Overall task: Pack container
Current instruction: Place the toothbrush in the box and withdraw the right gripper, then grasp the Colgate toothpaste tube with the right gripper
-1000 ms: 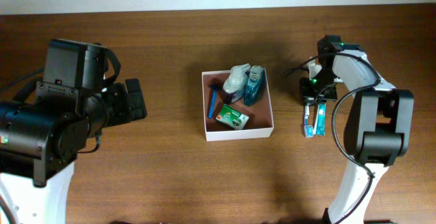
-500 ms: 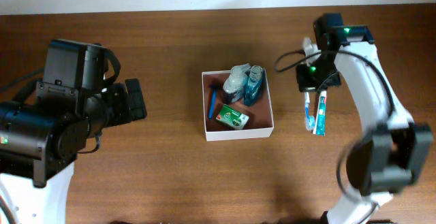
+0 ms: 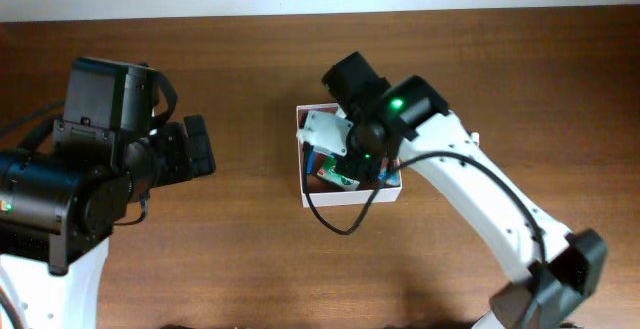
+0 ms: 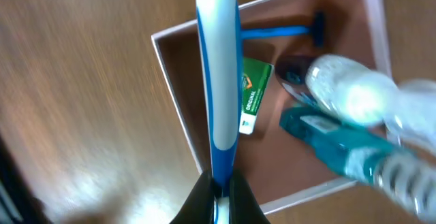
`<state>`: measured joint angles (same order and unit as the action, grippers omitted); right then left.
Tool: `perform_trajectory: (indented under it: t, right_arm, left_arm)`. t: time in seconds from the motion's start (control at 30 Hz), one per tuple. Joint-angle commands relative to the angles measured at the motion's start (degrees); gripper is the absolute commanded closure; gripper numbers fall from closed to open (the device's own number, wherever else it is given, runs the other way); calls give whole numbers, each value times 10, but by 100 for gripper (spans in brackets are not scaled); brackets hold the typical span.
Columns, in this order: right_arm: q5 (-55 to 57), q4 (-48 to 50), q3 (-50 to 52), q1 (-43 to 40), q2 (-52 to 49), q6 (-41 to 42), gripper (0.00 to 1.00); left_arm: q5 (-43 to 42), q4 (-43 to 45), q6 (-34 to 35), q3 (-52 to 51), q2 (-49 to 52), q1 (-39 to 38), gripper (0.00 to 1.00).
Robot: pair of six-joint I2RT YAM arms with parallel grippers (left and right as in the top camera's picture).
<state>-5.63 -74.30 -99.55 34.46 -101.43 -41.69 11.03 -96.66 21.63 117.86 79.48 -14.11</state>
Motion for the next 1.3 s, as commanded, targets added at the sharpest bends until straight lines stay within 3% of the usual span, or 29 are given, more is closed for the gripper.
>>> perform_trajectory:
  t: [0.0,0.17,0.2,0.3,0.5,0.53,0.57,0.67,0.8,0.83,0.87,0.9,0.97,1.17,1.27]
  right_arm:
    - [-1,9,0,-9,-35,-144,96]
    - [-1,54,0,-19,-73,-155,96]
    - [3,56,0,-19,-80,-148,84]
    - [5,53,-8,-19,-63,-91,75]
    - [12,61,-25,-30,10,21,73]
    - [11,65,-25,-40,21,48,53]
    - [4,69,-25,-56,31,80,49]
    - [-62,72,-25,-125,40,130,47]
    - [-95,86,-23,-258,22,330,45]
    - [-104,86,-23,-283,16,361,36]
    - [-137,89,-23,-315,9,381,9]
    - [-168,93,-23,-336,6,388,1]
    - [-176,101,-23,-368,3,388,1]
    - [-33,92,-7,-409,-31,430,1]
    - [16,92,12,-409,-68,459,11]
  left_arm:
    - [8,0,-7,3,-5,2,1]
    - [8,0,-7,3,-5,2,1]
    - [8,0,-7,3,-5,2,1]
    - [8,0,-7,3,-5,2,1]
    - [8,0,-7,3,-5,2,1]
    - [8,0,-7,3,-5,2,1]
    - [8,0,-7,3,-5,2,1]
    - [8,0,-7,3,-5,2,1]
    - [8,0,-7,3,-5,2,1]
    - [8,0,-7,3,-5,2,1]
    - [8,0,-7,3,-5,2,1]
    - [8,0,-7,3,-5,2,1]
    - [8,0,-7,3,-5,2,1]
    - [8,0,-7,3,-5,2,1]
    - [8,0,-7,3,-5,2,1]
